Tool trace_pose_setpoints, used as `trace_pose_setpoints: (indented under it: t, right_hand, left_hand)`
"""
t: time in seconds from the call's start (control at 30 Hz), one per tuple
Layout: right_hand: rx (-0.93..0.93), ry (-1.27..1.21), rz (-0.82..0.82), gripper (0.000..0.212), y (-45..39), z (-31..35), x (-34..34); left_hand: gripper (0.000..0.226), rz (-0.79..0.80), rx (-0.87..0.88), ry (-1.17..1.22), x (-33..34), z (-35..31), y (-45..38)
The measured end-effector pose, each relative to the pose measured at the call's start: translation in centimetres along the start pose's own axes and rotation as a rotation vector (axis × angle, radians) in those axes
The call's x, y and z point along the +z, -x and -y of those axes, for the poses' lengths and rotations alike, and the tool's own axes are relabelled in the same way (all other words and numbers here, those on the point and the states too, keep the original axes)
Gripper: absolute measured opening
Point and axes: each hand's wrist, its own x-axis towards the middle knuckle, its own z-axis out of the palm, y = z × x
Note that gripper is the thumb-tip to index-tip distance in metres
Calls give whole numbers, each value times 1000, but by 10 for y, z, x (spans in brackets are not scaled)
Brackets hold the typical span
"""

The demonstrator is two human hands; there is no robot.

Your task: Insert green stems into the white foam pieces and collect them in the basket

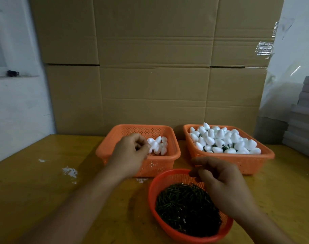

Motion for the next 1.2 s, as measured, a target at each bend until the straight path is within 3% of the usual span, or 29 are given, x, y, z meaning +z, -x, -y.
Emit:
trace_pose_setpoints:
  t: [0.17,0.3,0.53,0.67,1.0,1.2]
  right_hand:
    - [-20,41,11,29,2,-2,2]
    - [-24,128,25,30,3,0,1]
    - [-42,161,35,32,6,2,1]
    - [-47,183,41,31,5,0,1]
    - [-67,203,25,29,5,-1,1]
    - [-73,240,6,28,4,-2,0]
  left_hand:
    - [18,65,-117,-452,-21,22,-72]
    - [10,257,-148,-832,-25,42,-104]
    - [17,456,-194,-1094,-16,59,-114]
    - [34,514,-209,-1141,-7,65,-116]
    - [40,601,-262,-1097,-3,63,-120]
    - [12,517,-122,-1028,-7,57,-118]
